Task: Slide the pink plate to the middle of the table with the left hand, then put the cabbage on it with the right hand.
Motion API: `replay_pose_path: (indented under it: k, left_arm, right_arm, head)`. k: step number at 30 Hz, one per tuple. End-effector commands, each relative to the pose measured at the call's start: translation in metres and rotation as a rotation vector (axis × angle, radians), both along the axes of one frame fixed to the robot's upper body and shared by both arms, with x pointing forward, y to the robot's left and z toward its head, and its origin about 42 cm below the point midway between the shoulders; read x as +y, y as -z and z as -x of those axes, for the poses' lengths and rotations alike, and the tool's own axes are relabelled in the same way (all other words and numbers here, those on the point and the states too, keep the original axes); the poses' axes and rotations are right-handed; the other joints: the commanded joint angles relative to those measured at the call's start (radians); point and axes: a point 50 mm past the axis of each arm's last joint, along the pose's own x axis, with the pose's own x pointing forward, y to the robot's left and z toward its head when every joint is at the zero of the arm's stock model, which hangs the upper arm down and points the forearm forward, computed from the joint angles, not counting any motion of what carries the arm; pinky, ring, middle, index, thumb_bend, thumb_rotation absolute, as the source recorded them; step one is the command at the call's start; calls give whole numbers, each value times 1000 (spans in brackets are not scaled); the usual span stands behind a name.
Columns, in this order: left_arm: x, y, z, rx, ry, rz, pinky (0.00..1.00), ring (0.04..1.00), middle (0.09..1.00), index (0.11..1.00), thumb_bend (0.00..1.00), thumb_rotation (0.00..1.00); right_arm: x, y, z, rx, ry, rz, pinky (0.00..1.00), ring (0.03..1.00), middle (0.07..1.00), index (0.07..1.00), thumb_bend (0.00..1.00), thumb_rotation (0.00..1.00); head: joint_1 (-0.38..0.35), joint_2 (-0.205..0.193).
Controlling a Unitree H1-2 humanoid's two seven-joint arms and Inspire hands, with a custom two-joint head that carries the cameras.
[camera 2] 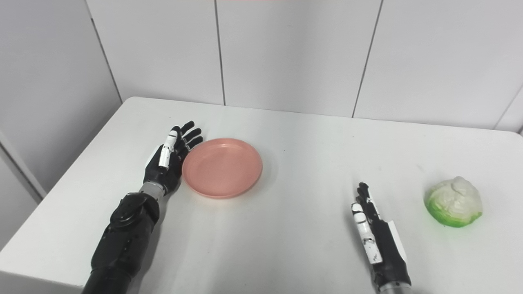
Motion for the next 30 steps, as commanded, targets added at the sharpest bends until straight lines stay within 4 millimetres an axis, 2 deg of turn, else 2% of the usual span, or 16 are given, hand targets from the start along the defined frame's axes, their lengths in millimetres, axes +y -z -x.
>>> replay_pose_path:
  k: [1,6,13,30]
  left_arm:
    - [-12,10,4,69,42,18,894,890,883,872,350,1000]
    - [-30,6,6,76,82,42,884,888,886,876,342,1000]
    - [-56,2,9,82,140,78,918,916,917,900,306,1000]
    - [-107,-1,14,80,240,158,928,925,927,916,320,1000]
  right_arm:
    - [9,-5,-5,-28,-26,-12,993,998,1000,1000,255,1000]
    - [11,-4,-5,-20,-30,-15,995,1000,1000,1000,287,1000]
    - [17,-4,-6,-18,-28,-1,987,993,1000,1000,338,1000]
    - [26,-7,-6,-18,-24,-3,976,990,1000,1000,330,1000]
  head:
    - [1,0]
    - [-35,11]
    - [-76,24]
    - [-140,49]
